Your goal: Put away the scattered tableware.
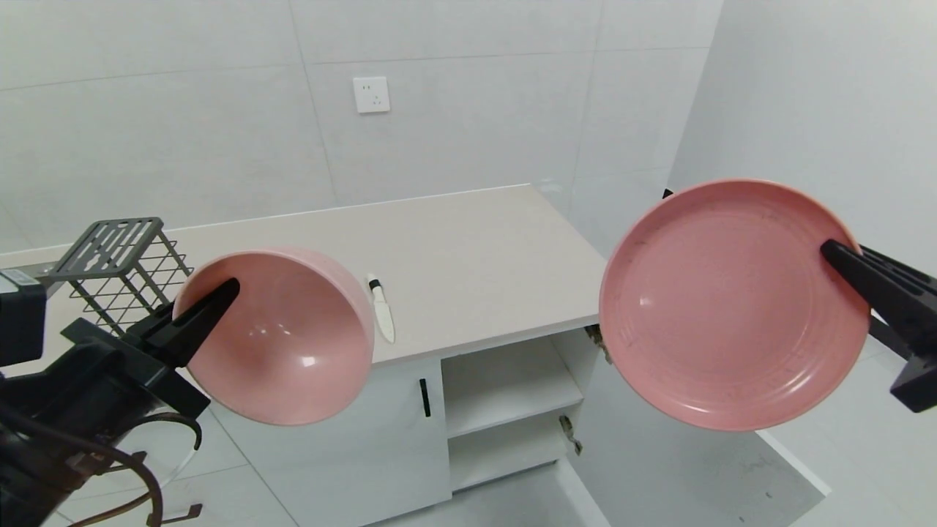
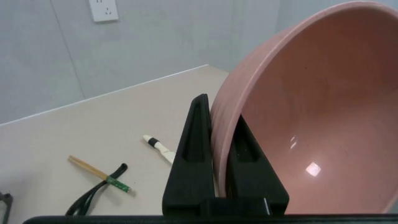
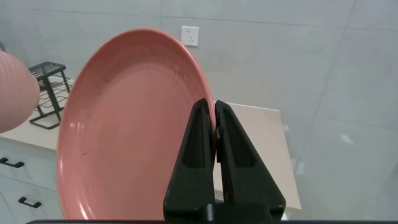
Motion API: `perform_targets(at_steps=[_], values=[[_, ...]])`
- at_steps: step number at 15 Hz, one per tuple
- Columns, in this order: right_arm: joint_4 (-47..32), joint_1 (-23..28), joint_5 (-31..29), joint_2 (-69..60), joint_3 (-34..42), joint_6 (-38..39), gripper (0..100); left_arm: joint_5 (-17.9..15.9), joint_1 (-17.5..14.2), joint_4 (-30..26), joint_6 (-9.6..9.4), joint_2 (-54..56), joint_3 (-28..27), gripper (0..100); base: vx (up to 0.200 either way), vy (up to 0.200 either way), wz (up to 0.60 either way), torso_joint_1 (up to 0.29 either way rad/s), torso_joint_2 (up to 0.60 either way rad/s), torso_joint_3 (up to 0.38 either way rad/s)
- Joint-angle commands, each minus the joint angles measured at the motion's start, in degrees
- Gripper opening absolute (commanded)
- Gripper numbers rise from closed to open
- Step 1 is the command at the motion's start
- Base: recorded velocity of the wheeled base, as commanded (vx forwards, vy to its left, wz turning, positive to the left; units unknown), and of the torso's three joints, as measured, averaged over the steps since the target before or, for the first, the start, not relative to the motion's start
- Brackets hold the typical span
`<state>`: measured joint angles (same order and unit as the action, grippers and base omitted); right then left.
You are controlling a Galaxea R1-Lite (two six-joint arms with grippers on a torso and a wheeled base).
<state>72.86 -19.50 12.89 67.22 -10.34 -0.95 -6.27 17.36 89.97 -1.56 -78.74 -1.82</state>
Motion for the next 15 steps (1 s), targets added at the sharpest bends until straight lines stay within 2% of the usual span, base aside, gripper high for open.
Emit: perform_targets(at_steps=[1,4,12,15], values=[[0.0,-0.09,0.03,0.11,-0.03,-0.02,0,0.03,-0.04,0.03,-0.02,-0.27,0.06,0,0.0,0.0,0.0,0.0,0.0,0.0],[0.0,-0.53,-0.05,0.46,0.05,-0.02,0,0.03,-0.04,0.03,-0.02,-0.71,0.15,0,0.0,-0.2,0.0,-0.001,0.0,0.004],[0.09,-0.45,-0.05,2.04,0.67,-0.63,0,0.03,-0.04,0.03,-0.02,-0.63,0.15,0,0.0,0.0,0.0,0.0,0.0,0.0],[0.09,-0.45,-0.05,2.13,1.02,-1.77,0,-0.06,-0.04,0.03,-0.02,-0.54,0.15,0,0.0,0.0,0.0,-0.095,0.17,0.09]])
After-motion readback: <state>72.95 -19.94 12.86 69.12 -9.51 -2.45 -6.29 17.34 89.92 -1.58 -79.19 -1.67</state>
